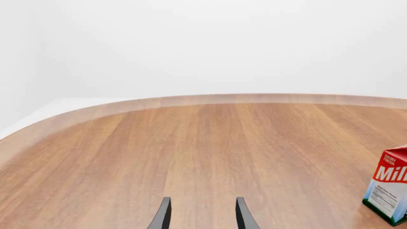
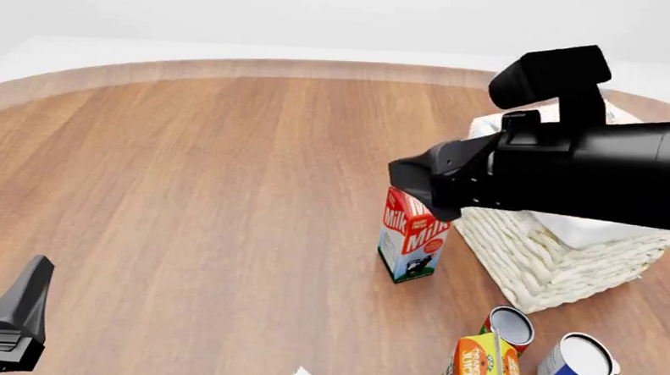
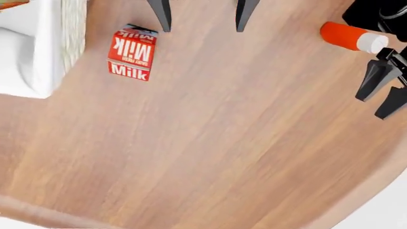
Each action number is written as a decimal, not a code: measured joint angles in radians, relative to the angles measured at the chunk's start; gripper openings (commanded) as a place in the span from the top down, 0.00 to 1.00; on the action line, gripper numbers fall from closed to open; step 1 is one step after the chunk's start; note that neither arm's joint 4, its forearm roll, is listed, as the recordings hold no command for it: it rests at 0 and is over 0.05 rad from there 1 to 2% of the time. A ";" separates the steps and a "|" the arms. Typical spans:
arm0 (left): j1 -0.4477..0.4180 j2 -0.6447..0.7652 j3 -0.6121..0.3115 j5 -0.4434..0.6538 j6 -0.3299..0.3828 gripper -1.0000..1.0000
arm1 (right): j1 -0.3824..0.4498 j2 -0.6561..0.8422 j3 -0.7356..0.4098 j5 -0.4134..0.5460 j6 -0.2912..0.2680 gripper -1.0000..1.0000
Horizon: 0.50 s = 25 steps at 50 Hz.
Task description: Pick up the cream cheese box and the butter, and put them in the basket.
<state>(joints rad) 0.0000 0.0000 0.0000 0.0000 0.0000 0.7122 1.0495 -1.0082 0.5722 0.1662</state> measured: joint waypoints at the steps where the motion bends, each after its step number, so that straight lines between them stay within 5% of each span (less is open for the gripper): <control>1: 0.000 0.000 0.000 0.000 0.000 0.00 | 0.006 0.003 0.001 -0.001 0.001 0.00; 25: 0.000 0.000 0.000 0.000 0.000 0.00 | 0.105 0.064 0.026 -0.039 0.038 0.00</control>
<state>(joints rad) 0.0000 0.0000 0.0000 0.0000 0.0000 0.8175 1.1140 -0.9824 0.5337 0.2037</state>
